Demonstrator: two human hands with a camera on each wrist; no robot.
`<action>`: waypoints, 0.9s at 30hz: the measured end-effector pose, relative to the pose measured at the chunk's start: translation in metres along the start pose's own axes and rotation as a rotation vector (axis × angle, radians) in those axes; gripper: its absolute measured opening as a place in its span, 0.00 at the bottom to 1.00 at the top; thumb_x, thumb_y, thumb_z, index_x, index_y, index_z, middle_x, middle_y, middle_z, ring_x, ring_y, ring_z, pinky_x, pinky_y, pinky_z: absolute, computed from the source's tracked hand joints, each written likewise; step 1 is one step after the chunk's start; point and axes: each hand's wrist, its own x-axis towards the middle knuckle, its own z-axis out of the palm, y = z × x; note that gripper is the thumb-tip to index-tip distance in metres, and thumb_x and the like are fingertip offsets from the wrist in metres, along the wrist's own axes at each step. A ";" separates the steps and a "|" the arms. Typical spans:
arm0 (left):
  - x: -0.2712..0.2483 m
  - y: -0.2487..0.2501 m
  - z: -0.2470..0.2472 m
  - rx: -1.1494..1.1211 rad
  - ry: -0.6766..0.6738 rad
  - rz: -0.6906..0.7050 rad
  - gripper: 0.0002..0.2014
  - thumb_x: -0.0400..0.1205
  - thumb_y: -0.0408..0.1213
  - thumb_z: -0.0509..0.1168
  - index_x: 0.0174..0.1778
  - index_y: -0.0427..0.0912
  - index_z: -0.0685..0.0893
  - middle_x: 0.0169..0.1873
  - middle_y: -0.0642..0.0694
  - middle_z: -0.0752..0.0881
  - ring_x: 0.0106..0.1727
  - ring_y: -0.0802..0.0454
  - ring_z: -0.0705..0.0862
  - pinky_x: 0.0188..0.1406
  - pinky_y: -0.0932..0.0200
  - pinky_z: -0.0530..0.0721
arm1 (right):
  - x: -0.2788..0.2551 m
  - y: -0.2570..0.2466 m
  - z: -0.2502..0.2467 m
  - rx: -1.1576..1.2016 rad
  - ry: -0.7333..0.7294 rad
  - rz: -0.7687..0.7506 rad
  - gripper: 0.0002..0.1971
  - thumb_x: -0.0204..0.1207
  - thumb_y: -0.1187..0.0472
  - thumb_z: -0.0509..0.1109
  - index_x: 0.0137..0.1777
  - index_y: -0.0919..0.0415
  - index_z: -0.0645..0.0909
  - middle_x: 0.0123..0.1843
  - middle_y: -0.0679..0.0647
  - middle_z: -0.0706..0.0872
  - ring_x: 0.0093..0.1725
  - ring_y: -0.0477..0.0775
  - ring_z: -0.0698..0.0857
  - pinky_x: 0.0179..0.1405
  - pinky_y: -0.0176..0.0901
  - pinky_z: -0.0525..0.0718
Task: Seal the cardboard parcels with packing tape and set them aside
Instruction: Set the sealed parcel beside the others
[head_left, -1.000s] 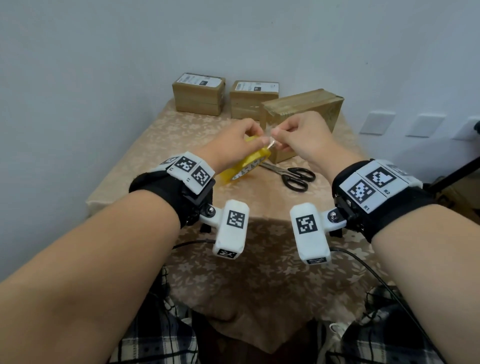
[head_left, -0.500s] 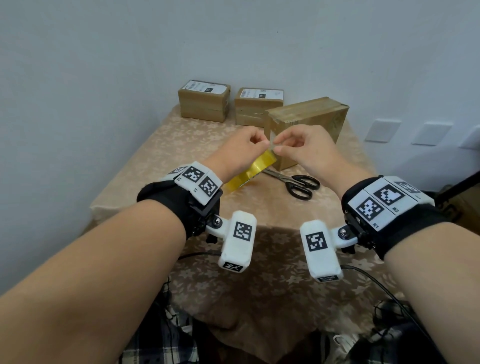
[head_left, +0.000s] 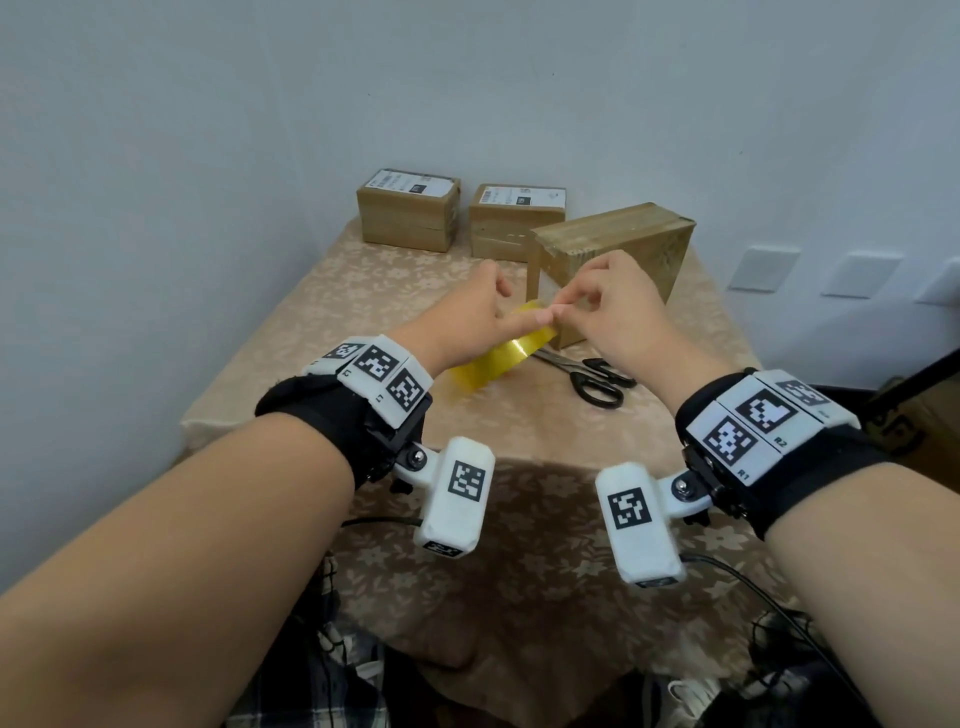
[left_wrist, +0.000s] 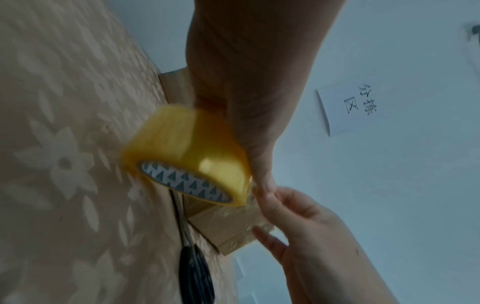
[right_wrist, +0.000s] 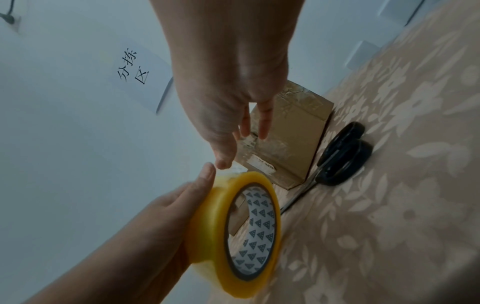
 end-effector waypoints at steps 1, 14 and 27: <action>-0.001 0.000 -0.002 0.034 -0.025 -0.005 0.19 0.79 0.51 0.67 0.56 0.40 0.74 0.35 0.52 0.76 0.35 0.60 0.74 0.30 0.66 0.68 | 0.001 0.000 -0.001 -0.040 -0.022 -0.018 0.07 0.75 0.55 0.74 0.43 0.59 0.88 0.53 0.53 0.77 0.50 0.47 0.74 0.50 0.38 0.71; 0.004 -0.053 -0.022 0.435 0.202 -0.123 0.15 0.82 0.47 0.65 0.53 0.42 0.68 0.40 0.45 0.77 0.40 0.45 0.76 0.36 0.54 0.70 | 0.036 -0.008 0.016 -0.430 0.034 0.048 0.29 0.82 0.41 0.59 0.82 0.45 0.61 0.86 0.54 0.52 0.84 0.63 0.48 0.78 0.70 0.47; 0.029 -0.038 -0.006 0.105 0.130 -0.033 0.18 0.86 0.48 0.57 0.67 0.41 0.73 0.65 0.45 0.76 0.65 0.48 0.75 0.60 0.57 0.73 | 0.036 0.033 0.013 -0.133 0.090 -0.179 0.27 0.76 0.79 0.63 0.72 0.55 0.76 0.72 0.53 0.77 0.74 0.56 0.69 0.74 0.43 0.63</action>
